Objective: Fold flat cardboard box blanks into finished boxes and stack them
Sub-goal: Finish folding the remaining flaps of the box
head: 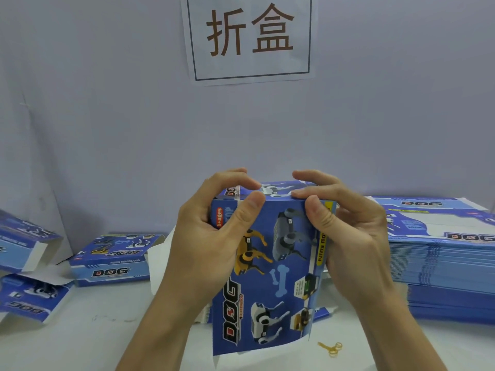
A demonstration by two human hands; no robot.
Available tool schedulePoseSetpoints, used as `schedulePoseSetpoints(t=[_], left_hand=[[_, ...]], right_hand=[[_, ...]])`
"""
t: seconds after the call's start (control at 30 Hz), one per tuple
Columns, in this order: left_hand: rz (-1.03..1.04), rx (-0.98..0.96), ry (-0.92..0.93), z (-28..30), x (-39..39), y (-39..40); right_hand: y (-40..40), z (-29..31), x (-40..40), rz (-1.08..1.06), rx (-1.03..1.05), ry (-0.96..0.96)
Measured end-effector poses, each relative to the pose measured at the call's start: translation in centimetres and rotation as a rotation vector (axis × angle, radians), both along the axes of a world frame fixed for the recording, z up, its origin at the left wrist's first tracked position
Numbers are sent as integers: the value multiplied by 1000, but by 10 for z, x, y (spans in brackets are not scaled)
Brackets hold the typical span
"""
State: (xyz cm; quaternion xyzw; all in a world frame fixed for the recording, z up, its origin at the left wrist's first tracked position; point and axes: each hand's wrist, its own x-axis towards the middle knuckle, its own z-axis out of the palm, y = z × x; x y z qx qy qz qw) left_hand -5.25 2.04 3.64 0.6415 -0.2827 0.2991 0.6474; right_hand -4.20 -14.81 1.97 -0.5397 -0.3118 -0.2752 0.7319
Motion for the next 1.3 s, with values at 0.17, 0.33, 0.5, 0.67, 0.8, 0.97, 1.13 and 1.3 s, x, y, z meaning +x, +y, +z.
schedulePoseSetpoints(t=[0.17,0.33,0.5,0.67,0.8,0.97,1.13,1.3], left_hand=[[101,-82,-35,1,1,-1],[377,-644,-123,7,12,17],[413,-1028,-8,-6,24,32],[160,-922,212,-14,27,8],[-156,-528,488,-24,30,-14],[-203,-143,564,-25,28,1],[316,-16,235,-8,17,13],[4,85,271,-5,11,21]], right_hand=[[1,3,-2,-189,-114,-17],[0,12,-5,-644,-117,-36],[0,15,-5,-647,-531,336],[14,3,-7,67,-713,828],[17,-3,5,291,71,519],[-6,2,10,8,290,376],[-23,-2,12,-48,-54,338],[-24,-5,1,147,-508,316]])
